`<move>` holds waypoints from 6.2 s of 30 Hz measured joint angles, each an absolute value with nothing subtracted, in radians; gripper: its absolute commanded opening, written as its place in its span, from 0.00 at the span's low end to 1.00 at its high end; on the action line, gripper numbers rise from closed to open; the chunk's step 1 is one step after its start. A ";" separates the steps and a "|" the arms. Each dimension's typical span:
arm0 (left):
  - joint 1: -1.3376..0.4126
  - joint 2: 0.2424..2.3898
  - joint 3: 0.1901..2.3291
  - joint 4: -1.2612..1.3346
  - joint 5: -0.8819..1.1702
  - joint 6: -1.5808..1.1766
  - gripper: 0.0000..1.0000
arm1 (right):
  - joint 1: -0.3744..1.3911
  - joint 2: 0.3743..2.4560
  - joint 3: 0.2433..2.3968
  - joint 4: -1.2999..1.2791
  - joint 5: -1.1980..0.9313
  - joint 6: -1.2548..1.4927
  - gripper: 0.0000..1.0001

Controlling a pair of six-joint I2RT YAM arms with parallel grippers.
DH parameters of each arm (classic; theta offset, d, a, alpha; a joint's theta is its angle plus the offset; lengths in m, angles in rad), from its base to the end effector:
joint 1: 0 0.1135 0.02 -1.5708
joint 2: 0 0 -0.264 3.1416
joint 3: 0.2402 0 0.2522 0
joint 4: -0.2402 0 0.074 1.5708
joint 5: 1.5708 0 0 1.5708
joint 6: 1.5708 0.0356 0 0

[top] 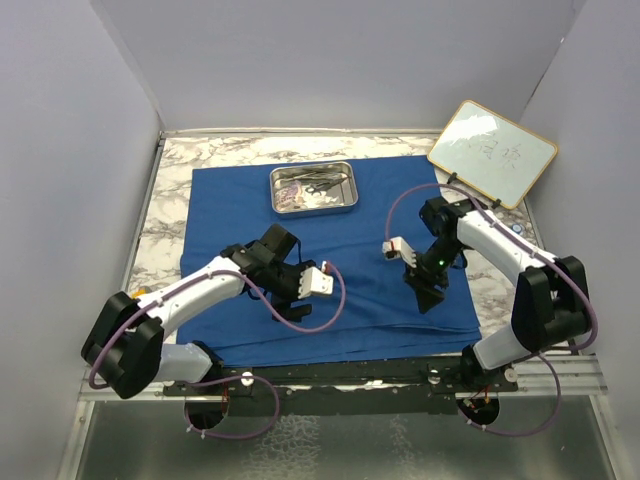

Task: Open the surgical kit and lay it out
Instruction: Smooth out the surgical kit at the center of the board.

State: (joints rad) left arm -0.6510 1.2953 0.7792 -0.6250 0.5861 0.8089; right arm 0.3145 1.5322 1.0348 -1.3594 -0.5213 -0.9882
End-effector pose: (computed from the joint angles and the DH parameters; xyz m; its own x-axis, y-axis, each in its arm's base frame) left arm 0.1742 -0.1575 0.2046 -0.0013 0.7587 -0.6514 0.9983 -0.0375 -0.0457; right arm 0.2077 0.0862 0.2125 -0.3895 -0.8882 -0.2437 -0.8359 0.2298 0.4984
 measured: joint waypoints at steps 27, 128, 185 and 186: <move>-0.952 1.332 0.654 -0.531 0.364 0.718 0.48 | 0.315 1.484 1.027 -0.974 -0.600 -0.674 0.46; -0.912 1.193 0.818 -0.648 0.308 0.723 0.69 | 0.315 1.668 0.958 -1.042 -0.278 -0.631 0.30; -0.125 1.873 1.116 -0.046 0.115 0.214 0.70 | 0.362 1.631 0.931 -0.744 -0.392 -0.636 0.28; -0.125 1.872 1.114 -0.041 0.114 0.213 0.70 | 0.366 1.635 0.935 -0.749 -0.387 -0.643 0.27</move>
